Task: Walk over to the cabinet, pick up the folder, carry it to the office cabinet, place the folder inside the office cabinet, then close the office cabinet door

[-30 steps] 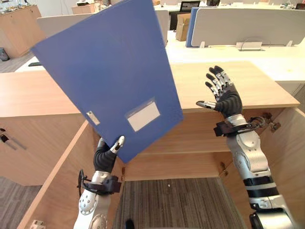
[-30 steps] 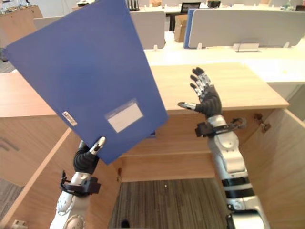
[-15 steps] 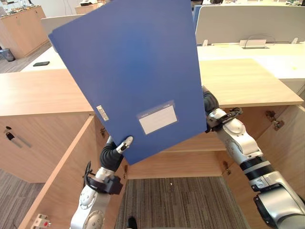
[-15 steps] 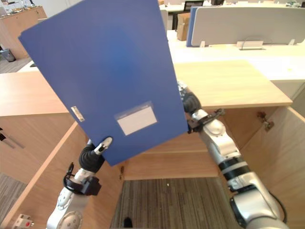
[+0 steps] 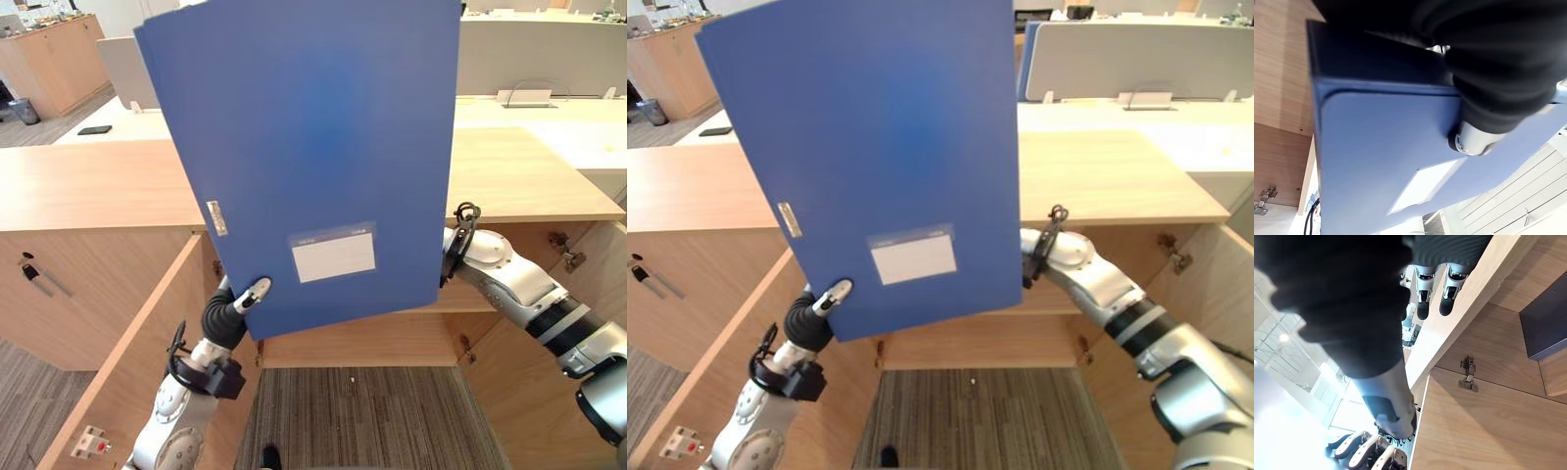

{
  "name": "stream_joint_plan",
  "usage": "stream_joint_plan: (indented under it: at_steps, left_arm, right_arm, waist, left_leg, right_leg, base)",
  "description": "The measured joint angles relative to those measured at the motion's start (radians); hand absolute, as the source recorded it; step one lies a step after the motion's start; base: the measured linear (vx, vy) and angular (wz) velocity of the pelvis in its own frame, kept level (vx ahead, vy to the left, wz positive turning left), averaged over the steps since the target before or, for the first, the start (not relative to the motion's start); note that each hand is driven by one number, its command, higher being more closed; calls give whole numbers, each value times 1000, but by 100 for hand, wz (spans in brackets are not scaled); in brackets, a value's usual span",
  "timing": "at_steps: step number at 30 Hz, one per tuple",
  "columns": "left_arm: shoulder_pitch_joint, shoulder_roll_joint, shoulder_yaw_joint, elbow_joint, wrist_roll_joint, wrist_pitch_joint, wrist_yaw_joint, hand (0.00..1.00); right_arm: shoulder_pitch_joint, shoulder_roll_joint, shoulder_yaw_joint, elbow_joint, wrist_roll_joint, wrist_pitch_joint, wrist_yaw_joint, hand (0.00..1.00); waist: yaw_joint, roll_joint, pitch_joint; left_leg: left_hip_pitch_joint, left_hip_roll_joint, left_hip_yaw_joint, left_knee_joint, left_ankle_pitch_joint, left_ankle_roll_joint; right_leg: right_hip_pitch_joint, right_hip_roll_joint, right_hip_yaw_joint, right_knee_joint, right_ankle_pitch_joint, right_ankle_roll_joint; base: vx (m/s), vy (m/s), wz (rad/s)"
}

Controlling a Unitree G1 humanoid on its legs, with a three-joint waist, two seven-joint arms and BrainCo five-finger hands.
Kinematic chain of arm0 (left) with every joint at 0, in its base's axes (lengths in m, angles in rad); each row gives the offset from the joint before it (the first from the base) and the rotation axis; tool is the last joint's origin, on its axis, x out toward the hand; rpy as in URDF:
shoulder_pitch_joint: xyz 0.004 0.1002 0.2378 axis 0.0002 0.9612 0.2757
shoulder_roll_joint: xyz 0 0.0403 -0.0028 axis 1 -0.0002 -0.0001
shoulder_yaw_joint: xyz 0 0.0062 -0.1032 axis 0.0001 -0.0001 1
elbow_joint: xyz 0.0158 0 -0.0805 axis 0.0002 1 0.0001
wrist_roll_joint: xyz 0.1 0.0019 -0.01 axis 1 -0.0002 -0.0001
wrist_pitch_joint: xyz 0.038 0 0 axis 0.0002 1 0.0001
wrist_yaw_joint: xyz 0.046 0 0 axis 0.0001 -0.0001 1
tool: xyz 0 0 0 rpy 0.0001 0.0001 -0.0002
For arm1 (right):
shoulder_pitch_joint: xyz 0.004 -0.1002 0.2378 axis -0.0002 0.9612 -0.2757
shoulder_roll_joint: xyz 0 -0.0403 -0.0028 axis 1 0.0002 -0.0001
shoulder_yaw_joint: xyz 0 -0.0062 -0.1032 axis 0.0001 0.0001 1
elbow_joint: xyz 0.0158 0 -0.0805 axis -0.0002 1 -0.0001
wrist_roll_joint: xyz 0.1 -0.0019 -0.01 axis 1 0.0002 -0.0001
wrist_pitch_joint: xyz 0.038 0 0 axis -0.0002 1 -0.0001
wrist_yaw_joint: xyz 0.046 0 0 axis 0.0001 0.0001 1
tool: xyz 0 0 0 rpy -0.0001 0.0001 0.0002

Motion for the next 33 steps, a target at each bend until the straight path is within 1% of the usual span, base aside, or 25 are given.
stream_joint_plan:
  at_steps: [4,7,9,10,12,14,16,17,18,20,21,22,24,25,28,30,33]
  left_arm:
    - [0,1,-7,0,0,0,0,100]
    - [1,0,-22,0,1,2,0,100]
    - [2,-2,-24,0,11,16,-1,100]
    - [4,-3,-25,0,15,22,-5,100]
    - [5,-7,-54,-3,42,52,-48,100]
    - [7,-25,-82,-7,106,81,-90,100]
    - [10,-39,-81,-7,136,91,-108,100]
    - [21,-52,-61,-7,140,91,-108,100]
    - [27,-60,-47,-7,140,91,-107,100]
    - [44,-85,18,-7,140,91,-95,100]
    - [46,-87,30,-7,140,91,-90,100]
    - [47,-89,53,-7,141,91,-80,100]
    - [50,-97,68,-7,151,91,-74,100]
    - [52,-107,73,-7,163,92,-66,100]
    - [55,-121,82,-7,182,99,-57,100]
    - [61,-141,106,-7,197,112,-43,100]
    - [62,-162,139,-7,216,116,-30,100]
  right_arm:
    - [14,1,-23,0,-11,-1,-9,0]
    - [80,35,-111,1,-24,-1,-33,0]
    - [143,76,-204,4,-53,-1,-63,0]
    - [159,90,-230,5,-54,-2,-71,0]
    - [213,159,-324,7,-88,-2,-114,0]
    - [233,207,-369,22,-136,-3,-159,0]
    - [256,216,-418,34,-182,-2,-193,0]
    - [272,221,-464,37,-215,-1,-220,0]
    - [279,222,-487,38,-225,-1,-231,0]
    - [290,223,-560,44,-269,0,-270,0]
    - [291,223,-574,44,-291,0,-281,0]
    - [291,227,-604,44,-338,0,-309,0]
    - [291,236,-629,44,-390,1,-343,0]
    - [291,255,-657,43,-426,2,-372,0]
    - [291,279,-691,35,-460,13,-398,0]
    - [291,308,-728,10,-526,24,-432,0]
    - [291,344,-771,-27,-596,33,-470,0]
  waist:
    - [2,0,-2]
    - [2,1,-3]
    - [0,1,-4]
    - [0,1,-4]
    - [-7,1,-5]
    - [-17,1,-5]
    - [-20,1,-6]
    - [-21,1,-6]
    - [-22,2,-6]
    - [-29,2,-6]
    - [-30,2,-6]
    - [-34,2,-6]
    - [-36,2,-7]
    - [-36,2,-7]
    - [-36,2,-7]
    - [-38,2,-7]
    - [-39,2,-7]
  left_leg:
    - [-2,0,-2,0,3,3]
    - [-5,-1,-2,-1,5,4]
    - [-7,-1,-3,-1,7,5]
    - [-7,-1,-3,-1,8,5]
    - [-8,-1,-4,-1,8,5]
    - [-8,-1,-4,-1,9,4]
    - [-9,0,-4,-1,10,4]
    - [-10,0,-5,-1,10,4]
    - [-10,0,-5,-1,10,4]
    - [-9,1,-5,-1,11,4]
    - [-9,1,-4,-1,11,4]
    - [-9,2,-4,-1,12,4]
    - [-8,2,-2,-1,12,4]
    - [-8,3,1,-1,12,4]
    - [-8,3,4,-1,12,4]
    - [-8,3,6,-1,12,4]
    - [-8,3,8,-1,12,4]
  right_leg:
    - [-4,-1,0,2,-1,0]
    - [-7,-2,0,2,-1,0]
    - [-9,-2,0,2,0,0]
    - [-9,-2,-1,2,0,0]
    - [-9,-2,-1,2,0,1]
    - [-10,-2,-1,1,0,1]
    - [-11,-1,-2,1,1,1]
    - [-11,-1,-2,1,1,1]
    - [-11,-1,-2,1,1,1]
    - [-11,0,-2,1,2,1]
    - [-11,1,-1,1,2,0]
    - [-11,1,-1,1,4,0]
    - [-11,2,1,-2,7,0]
    - [-11,2,3,-6,10,0]
    - [-9,3,6,-15,17,0]
    - [-8,3,10,-21,21,1]
    - [-7,3,12,-26,23,-1]
  base:
    - [-17,7,1]
    - [-27,13,1]
    - [0,0,0]
    - [0,0,0]
    - [0,0,0]
    - [0,0,0]
    - [0,0,0]
    - [0,0,0]
    - [0,0,0]
    - [0,0,0]
    - [0,0,0]
    - [0,0,0]
    - [0,0,-4]
    - [0,0,-5]
    - [0,0,-4]
    - [-7,7,-4]
    - [-5,4,-1]
